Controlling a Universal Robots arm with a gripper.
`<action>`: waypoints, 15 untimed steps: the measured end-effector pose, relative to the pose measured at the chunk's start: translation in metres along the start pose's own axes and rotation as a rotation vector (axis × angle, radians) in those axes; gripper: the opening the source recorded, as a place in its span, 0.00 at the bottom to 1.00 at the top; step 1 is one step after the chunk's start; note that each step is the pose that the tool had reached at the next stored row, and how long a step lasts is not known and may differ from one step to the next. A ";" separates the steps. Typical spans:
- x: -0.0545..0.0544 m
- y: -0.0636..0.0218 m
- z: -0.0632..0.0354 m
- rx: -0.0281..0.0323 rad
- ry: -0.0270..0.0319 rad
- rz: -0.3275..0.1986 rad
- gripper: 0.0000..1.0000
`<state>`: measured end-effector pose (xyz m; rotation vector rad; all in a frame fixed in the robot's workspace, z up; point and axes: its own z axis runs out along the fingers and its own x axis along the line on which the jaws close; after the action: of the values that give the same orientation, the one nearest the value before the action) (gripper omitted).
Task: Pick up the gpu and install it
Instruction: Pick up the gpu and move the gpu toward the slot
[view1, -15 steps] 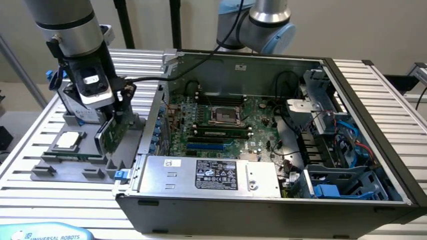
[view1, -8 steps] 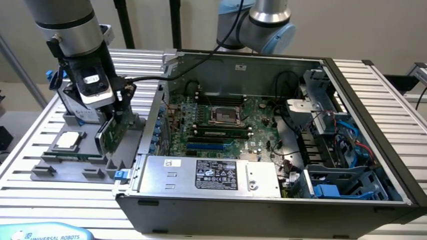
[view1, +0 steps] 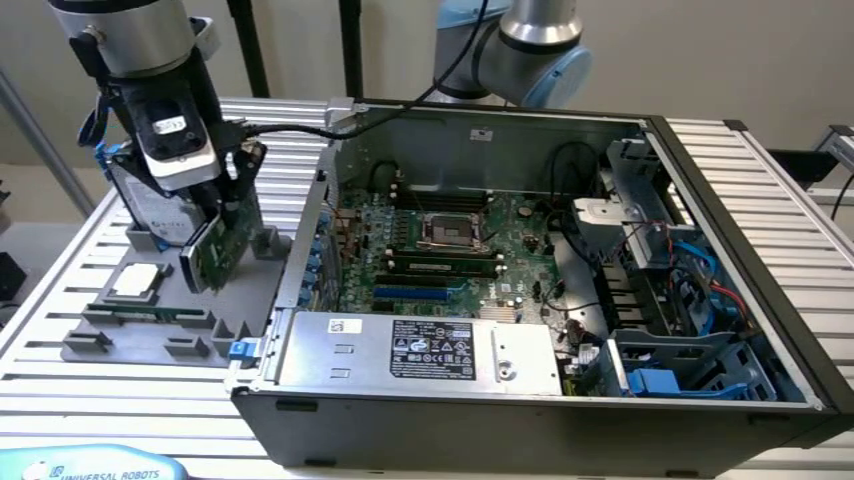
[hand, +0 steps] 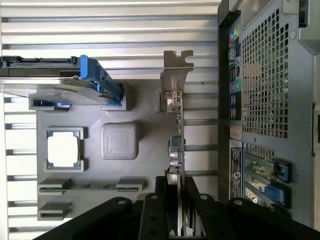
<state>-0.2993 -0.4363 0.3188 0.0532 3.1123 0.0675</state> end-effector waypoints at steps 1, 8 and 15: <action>0.000 0.0002 -0.0043 -0.0005 0.0001 -0.001 0.26; -0.002 0.0006 -0.0140 -0.0562 0.0028 -0.023 0.26; -0.005 0.0010 -0.0209 -0.1266 0.0066 -0.050 0.26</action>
<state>-0.2952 -0.4364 0.3399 -0.0272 3.1055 0.2637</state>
